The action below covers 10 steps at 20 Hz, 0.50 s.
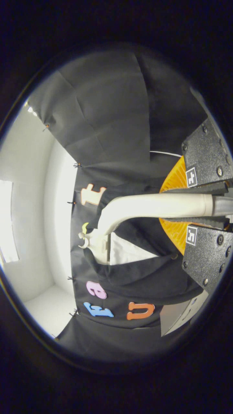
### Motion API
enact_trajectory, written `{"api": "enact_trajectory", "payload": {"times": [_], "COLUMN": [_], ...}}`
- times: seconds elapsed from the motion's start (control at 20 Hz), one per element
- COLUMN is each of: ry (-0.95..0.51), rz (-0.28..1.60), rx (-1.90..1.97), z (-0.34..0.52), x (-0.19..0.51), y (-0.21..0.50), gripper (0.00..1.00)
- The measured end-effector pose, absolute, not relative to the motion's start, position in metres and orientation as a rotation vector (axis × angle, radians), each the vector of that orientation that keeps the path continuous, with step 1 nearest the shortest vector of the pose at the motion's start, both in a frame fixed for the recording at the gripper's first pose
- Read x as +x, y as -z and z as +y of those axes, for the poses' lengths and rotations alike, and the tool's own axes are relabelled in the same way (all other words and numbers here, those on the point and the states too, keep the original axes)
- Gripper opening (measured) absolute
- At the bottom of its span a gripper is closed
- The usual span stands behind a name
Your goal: Iron the clothes twice with a garment steamer, once on the left side and once on the right side.
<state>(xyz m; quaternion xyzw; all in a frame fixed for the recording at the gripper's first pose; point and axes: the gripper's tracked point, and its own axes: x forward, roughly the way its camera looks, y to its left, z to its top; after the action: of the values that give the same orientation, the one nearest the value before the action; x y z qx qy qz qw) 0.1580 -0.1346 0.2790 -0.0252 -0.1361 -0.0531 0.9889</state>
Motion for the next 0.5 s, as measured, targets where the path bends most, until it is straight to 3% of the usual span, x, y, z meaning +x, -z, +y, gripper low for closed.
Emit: {"api": "enact_trajectory", "payload": {"times": [0.2, 0.5], "ry": [0.169, 0.191], "rz": [-0.336, -0.281], "rx": [-0.076, -0.09], "z": [-0.139, -0.13], "x": [0.183, 0.212], "y": [-0.313, -0.301], "gripper": [0.3, 0.3]}}
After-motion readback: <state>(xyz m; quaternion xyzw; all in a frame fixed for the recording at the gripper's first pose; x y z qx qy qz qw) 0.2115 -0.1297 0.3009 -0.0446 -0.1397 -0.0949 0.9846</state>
